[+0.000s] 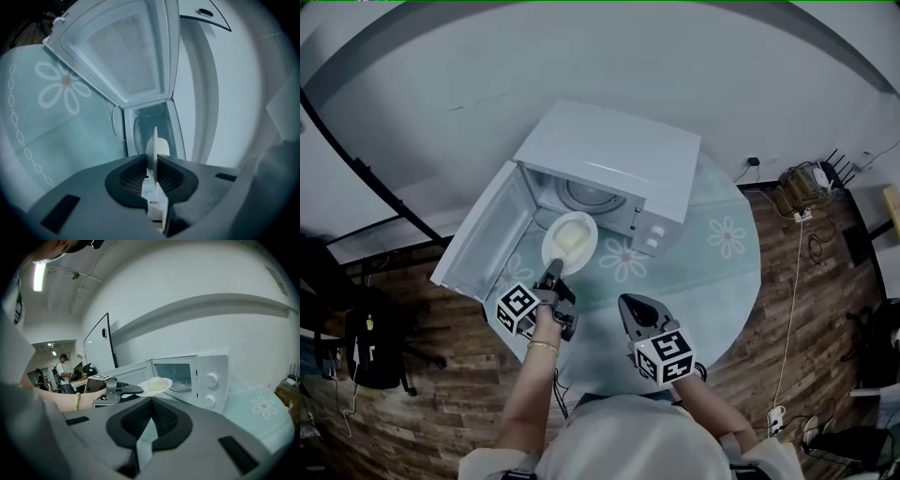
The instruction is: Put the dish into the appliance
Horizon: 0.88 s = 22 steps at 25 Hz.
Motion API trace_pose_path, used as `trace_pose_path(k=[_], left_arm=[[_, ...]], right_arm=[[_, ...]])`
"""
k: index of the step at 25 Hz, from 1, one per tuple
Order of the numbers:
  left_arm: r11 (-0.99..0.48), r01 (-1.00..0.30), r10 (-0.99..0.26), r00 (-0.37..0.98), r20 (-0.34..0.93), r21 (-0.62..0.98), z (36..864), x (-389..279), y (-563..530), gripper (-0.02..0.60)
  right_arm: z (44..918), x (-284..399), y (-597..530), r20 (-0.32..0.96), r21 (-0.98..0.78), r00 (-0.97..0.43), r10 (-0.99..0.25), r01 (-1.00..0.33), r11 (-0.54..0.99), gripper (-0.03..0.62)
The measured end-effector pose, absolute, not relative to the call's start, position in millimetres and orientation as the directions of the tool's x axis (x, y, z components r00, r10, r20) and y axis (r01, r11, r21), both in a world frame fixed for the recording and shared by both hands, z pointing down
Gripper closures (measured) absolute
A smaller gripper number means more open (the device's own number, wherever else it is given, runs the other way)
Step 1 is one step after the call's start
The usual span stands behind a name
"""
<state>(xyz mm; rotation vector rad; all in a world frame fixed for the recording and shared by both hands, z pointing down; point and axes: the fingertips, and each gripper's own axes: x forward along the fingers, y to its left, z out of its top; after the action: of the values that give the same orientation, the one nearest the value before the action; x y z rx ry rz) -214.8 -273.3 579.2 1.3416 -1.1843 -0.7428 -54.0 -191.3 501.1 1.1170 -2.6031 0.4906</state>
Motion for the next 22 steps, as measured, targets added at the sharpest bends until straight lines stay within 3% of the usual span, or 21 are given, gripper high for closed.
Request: trace_pose_path(k=[22], left_arm=[[0.25,-0.208,-0.912,0.277,0.302,0.945,648.4,-220.5,-376.2,0.534]], right_arm=[[529.3,-54.9,-242.7,0.419,-0.23,-0.683,-0.598,-0.717,0.658,0.589]])
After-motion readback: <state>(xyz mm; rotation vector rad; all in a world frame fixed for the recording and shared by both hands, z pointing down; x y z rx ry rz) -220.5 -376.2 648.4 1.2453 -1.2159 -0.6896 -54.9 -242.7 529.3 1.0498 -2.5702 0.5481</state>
